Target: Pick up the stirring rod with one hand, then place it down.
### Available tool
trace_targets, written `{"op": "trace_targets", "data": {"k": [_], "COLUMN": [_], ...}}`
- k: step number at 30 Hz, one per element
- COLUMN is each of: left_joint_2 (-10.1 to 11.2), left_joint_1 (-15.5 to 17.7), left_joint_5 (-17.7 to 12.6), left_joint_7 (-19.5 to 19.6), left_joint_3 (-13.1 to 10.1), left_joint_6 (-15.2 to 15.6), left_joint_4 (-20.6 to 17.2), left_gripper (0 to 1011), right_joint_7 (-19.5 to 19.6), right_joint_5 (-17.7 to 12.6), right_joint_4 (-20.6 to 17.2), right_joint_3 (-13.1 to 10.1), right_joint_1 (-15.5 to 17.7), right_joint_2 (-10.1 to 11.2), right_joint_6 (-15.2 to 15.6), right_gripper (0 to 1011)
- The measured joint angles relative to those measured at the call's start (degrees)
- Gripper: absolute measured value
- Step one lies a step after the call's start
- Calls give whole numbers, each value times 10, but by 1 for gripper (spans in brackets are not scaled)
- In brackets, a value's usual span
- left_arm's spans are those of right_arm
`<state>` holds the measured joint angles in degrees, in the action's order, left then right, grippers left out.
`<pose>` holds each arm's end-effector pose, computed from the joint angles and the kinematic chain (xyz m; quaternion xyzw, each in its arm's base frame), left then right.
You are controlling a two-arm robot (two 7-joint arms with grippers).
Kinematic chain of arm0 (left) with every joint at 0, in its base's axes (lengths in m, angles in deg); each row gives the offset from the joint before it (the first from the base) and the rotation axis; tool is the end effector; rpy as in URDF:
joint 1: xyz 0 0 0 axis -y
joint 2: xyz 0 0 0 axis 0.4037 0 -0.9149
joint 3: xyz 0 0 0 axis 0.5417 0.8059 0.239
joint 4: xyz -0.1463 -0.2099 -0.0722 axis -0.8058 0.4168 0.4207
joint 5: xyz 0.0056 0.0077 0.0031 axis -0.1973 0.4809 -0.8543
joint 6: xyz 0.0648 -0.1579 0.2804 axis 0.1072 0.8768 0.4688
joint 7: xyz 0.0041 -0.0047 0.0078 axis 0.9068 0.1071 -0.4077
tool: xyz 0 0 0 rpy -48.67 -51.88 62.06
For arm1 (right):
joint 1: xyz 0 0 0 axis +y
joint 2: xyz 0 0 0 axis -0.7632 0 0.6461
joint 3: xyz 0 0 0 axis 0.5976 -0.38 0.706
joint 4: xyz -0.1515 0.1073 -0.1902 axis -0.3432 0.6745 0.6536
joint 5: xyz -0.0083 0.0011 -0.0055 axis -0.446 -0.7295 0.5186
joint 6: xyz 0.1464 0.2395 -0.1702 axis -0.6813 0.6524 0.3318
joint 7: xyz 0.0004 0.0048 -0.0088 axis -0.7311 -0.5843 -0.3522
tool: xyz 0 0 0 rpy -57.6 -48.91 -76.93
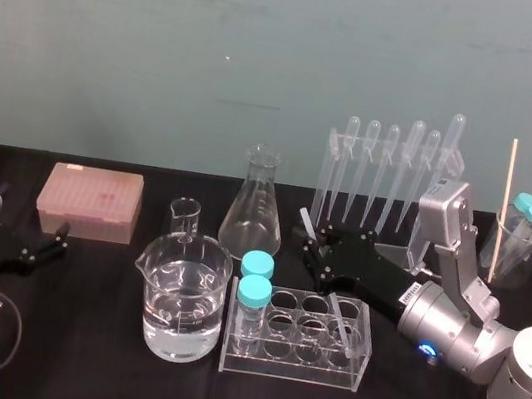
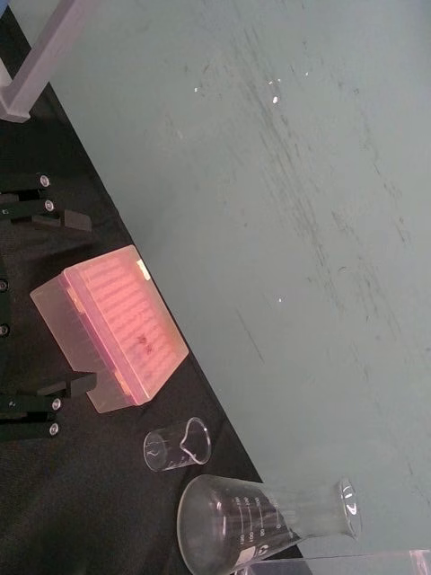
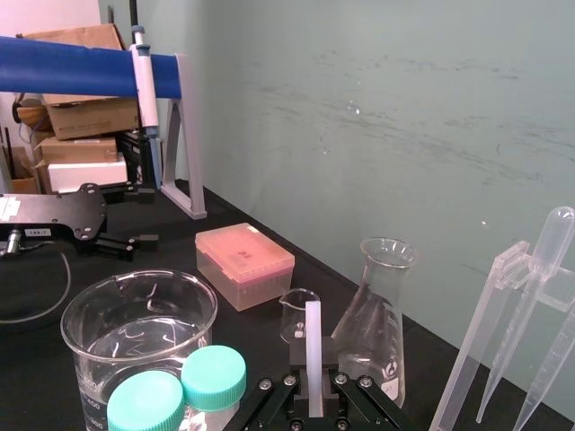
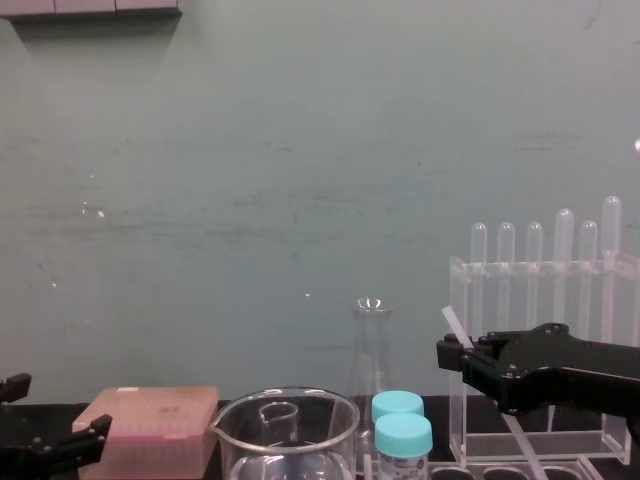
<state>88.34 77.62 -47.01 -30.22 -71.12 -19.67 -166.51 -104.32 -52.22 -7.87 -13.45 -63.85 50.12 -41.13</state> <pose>0.3724 0.0637 -0.2865 0.1415 -0.1324 0.5799 0.7913 0.4249 -0.0198 -0.2441 -0.0511 -0.0695 -0.3497 0.9329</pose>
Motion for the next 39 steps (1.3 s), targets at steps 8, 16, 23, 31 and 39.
{"op": "trace_targets", "data": {"k": [8,16,23,31,39], "left_joint_2": [0,0,0,0,0], "left_joint_1": [0,0,0,0,0], "left_joint_5": [0,0,0,0,0], "left_joint_7": [0,0,0,0,0], "left_joint_3": [0,0,0,0,0], "left_joint_6": [0,0,0,0,0], "left_joint_4": [0,0,0,0,0], "left_gripper": [1000,1000,1000,1000,1000], "right_joint_7": [0,-4,-34,-47,-35], "right_joint_5": [0,-21,-49,-40,-24], "right_joint_4": [0,-1,-6,-12,-7], "right_joint_3": [-2,-47,-86,-108,-128], "right_joint_1": [1,16,25,33,62], "right_joint_2": [-1,-20,-39,-42,-29], "right_joint_6": [-5,-86,-179,-228,-208], "right_gripper": [70,70,70,70,70]}}
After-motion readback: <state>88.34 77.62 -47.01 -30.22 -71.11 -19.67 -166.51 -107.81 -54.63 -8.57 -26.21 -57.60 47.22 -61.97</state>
